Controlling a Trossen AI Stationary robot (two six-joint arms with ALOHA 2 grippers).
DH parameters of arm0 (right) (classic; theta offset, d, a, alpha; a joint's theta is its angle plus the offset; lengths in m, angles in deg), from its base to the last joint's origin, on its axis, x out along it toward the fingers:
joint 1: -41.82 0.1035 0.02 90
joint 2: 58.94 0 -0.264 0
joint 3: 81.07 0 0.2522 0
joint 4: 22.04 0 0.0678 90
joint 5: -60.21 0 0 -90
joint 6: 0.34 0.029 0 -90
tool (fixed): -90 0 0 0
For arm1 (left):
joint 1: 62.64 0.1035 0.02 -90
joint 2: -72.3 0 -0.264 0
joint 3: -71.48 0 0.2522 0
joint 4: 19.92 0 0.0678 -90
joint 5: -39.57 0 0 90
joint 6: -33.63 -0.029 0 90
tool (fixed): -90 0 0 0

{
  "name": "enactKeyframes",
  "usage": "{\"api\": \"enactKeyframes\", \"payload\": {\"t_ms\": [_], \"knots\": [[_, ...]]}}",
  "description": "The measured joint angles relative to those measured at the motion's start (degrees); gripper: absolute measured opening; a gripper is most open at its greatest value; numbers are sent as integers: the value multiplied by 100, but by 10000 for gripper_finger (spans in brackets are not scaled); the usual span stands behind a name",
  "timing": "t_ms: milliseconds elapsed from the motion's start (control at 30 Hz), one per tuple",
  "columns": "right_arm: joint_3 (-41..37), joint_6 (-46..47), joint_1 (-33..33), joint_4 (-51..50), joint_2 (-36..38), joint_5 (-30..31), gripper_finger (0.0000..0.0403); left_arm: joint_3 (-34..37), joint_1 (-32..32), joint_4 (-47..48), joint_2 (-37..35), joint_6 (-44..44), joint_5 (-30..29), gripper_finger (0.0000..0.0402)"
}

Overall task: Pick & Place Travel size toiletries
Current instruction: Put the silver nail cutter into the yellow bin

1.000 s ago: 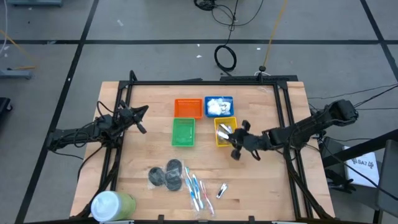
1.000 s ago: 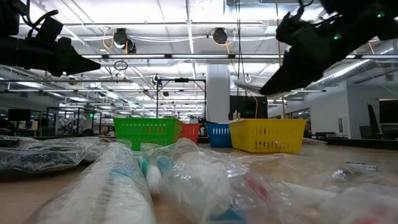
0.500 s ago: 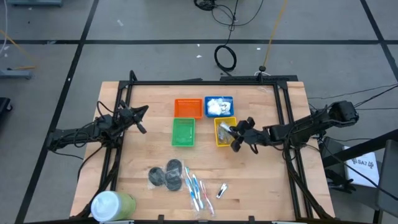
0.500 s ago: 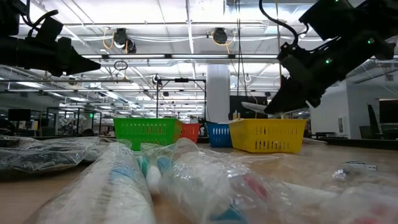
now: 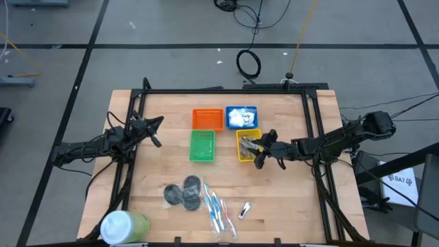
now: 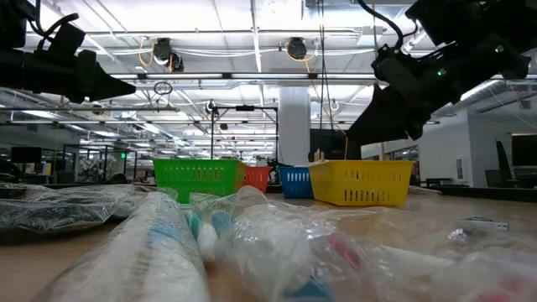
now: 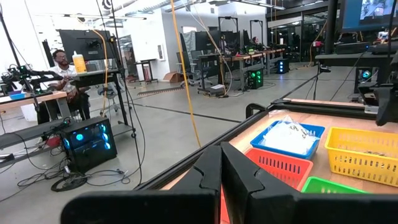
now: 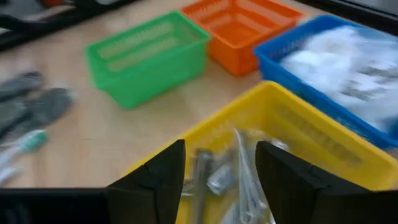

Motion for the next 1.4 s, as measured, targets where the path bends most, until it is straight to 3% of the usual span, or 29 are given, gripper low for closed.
{"api": "enactKeyframes", "payload": {"t_ms": [233,400,667,833,1133,1400], "knots": [[0,-836,247,1356,0,-1438,190,1,-1,0,0,0,0,1],[0,-1374,797,2207,-49,-2416,182,0,-1,-1,0,0,0,1],[153,-1732,2090,2299,-863,-2054,193,0,-1,-1,0,0,0,1],[844,-2003,2604,2119,-1878,-1818,216,1,-1,0,0,0,3,1],[2062,-2593,2645,635,-3200,-1895,221,2,0,-1,0,0,4,1],[2210,-2227,2625,-301,-3361,-2110,208,0,0,0,0,0,1,1]]}}
